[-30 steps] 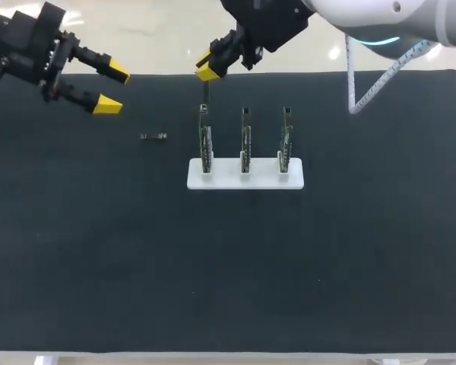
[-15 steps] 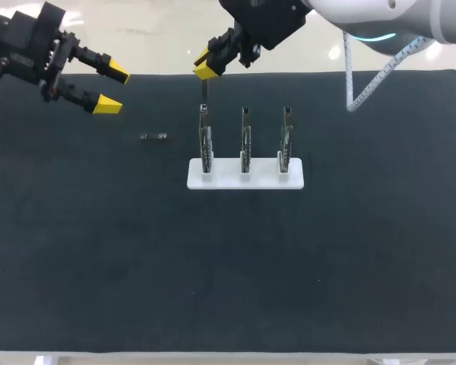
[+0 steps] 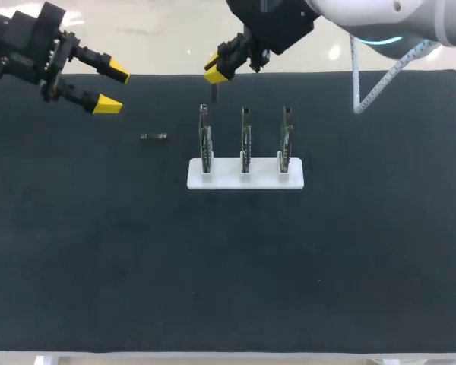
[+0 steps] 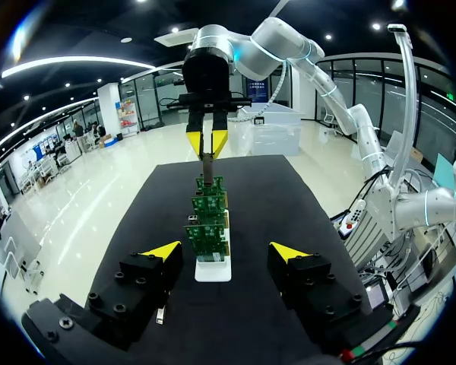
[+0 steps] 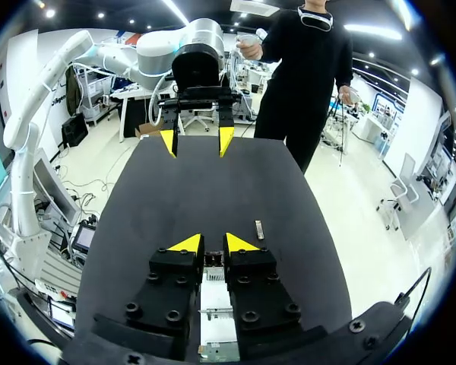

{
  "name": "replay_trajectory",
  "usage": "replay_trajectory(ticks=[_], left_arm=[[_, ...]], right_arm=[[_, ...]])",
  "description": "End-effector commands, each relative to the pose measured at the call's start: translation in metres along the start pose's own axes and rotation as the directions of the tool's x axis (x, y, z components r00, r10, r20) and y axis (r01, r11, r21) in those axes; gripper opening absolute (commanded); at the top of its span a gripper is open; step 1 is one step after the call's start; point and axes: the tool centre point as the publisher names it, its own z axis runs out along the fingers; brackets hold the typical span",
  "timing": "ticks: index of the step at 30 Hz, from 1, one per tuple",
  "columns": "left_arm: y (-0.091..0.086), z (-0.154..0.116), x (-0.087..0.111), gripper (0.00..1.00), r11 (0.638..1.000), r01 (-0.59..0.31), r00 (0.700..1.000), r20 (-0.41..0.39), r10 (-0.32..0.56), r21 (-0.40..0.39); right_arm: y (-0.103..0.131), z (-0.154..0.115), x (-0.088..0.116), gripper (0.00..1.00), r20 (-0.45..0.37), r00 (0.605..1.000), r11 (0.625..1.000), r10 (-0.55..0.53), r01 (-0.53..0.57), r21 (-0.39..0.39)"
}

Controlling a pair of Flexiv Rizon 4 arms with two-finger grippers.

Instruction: Pick up the optical module with the left hand, and insert it into the network port with the right hand.

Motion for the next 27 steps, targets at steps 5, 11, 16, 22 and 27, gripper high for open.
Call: replay_trajectory(ticks=[5, 11, 16, 22, 27], left_arm=[[0.000, 0.000, 0.000, 1.00, 1.000, 0.001, 1.000, -0.003, -0.001, -0.001], [0.000, 0.000, 0.000, 1.00, 1.000, 0.001, 1.000, -0.003, -0.001, -0.001], [0.000, 0.000, 0.000, 1.00, 1.000, 0.001, 1.000, -0.003, -0.001, -0.001], [0.000, 0.000, 0.000, 1.00, 1.000, 0.001, 1.000, -0.003, -0.001, -0.001], [0.000, 0.000, 0.000, 1.00, 1.000, 0.001, 1.000, -0.003, -0.001, -0.001]], right_arm=[[-0.016, -0.008, 0.015, 0.00, -0.023, 1.000, 0.999, -0.014, 0.013, -0.044], [-0.024, -0.012, 0.030, 0.00, -0.021, 0.999, 0.998, -0.024, 0.023, -0.057], [-0.028, -0.014, 0.038, 0.00, -0.016, 1.000, 0.997, -0.021, 0.019, -0.079], [-0.031, -0.013, 0.047, 0.00, -0.001, 1.000, 0.994, -0.006, 0.006, -0.107], [-0.032, -0.011, 0.050, 0.00, -0.001, 1.000, 0.994, 0.002, -0.002, -0.111]])
